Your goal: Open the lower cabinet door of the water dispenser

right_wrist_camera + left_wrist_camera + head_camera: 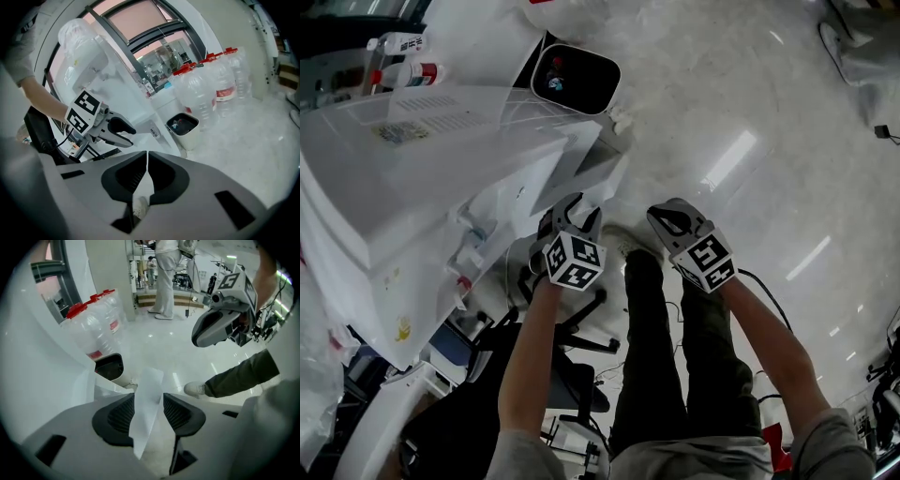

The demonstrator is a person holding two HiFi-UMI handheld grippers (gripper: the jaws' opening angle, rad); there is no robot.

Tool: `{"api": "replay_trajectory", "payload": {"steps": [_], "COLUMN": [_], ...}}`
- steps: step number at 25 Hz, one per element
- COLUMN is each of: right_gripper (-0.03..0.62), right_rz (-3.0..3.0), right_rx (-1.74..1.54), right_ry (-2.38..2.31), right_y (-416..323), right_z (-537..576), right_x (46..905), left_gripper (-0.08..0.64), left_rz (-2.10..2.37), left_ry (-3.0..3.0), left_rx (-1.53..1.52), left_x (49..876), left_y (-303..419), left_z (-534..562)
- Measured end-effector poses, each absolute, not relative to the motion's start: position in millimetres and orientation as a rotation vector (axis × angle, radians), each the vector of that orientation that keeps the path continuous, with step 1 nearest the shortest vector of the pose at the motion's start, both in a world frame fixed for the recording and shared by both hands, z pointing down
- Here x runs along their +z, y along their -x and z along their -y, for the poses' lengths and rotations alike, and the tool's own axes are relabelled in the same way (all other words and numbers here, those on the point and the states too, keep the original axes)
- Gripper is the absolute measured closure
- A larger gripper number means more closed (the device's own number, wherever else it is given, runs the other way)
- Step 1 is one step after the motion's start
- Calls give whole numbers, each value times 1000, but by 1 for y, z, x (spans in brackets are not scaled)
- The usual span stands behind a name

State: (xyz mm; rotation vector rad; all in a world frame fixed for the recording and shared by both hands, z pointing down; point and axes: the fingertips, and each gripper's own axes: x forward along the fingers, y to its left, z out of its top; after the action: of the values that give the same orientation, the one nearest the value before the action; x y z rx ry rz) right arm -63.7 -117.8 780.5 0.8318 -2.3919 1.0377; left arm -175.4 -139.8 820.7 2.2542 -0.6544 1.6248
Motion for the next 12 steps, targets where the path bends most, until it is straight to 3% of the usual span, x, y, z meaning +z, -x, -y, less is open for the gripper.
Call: {"api": "replay_trajectory", "payload": {"steps": [7,12], "right_gripper": [571,571], "right_rz": [2383,2391], "right_rx": [1056,1061], "right_ry": [-804,-787], "right_y": [47,41], "right_z": [115,120], "right_x": [785,785], "left_gripper": [328,356], "left_rz": [423,400], "left_ry": [-2273,-2270], "left_rx": [1890,1961], "left_x": [840,844], "left_y": [171,169], "left_z": [139,144]}}
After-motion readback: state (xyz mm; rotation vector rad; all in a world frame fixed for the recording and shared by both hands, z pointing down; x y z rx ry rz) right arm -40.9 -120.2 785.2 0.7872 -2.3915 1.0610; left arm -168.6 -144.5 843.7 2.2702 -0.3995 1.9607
